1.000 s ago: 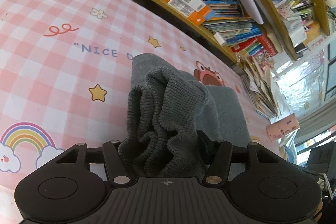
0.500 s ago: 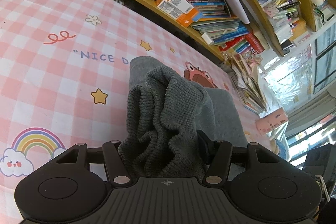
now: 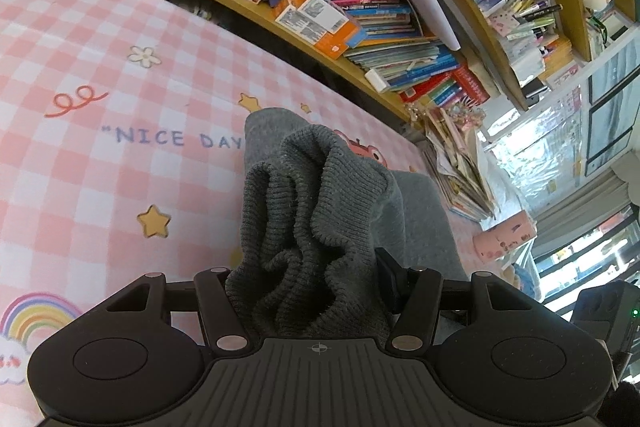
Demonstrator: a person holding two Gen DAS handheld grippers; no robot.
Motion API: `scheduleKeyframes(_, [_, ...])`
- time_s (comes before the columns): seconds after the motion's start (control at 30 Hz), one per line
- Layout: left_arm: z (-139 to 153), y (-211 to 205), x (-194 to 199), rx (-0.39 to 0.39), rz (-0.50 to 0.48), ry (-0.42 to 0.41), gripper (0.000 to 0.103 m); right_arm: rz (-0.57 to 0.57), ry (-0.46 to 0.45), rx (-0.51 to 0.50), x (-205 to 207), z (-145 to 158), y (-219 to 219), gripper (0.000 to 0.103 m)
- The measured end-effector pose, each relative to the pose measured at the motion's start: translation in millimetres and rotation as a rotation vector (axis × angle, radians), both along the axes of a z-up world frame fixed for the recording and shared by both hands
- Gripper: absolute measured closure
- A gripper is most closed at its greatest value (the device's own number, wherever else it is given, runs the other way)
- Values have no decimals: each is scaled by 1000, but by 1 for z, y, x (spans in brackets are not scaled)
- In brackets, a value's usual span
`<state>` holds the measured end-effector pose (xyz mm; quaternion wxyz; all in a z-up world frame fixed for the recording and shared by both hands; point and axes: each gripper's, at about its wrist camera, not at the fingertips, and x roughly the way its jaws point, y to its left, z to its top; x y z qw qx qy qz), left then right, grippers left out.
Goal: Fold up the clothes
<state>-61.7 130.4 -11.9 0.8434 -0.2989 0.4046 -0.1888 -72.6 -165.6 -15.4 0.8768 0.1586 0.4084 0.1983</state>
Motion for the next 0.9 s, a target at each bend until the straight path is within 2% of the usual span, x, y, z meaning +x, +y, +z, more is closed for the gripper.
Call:
scheduleKeyframes(0.17, [2, -15, 22, 19, 6, -1, 46, 15, -2, 8, 24, -1, -13, 70])
scheduleKeyframes(0.5, [3, -41, 83, 43, 39, -10, 46, 63, -38, 3, 98, -1, -34, 70])
scheduleKeyframes(0.9, [-4, -50, 166, 53, 79, -44, 46, 101, -98, -11, 188, -9, -39, 70])
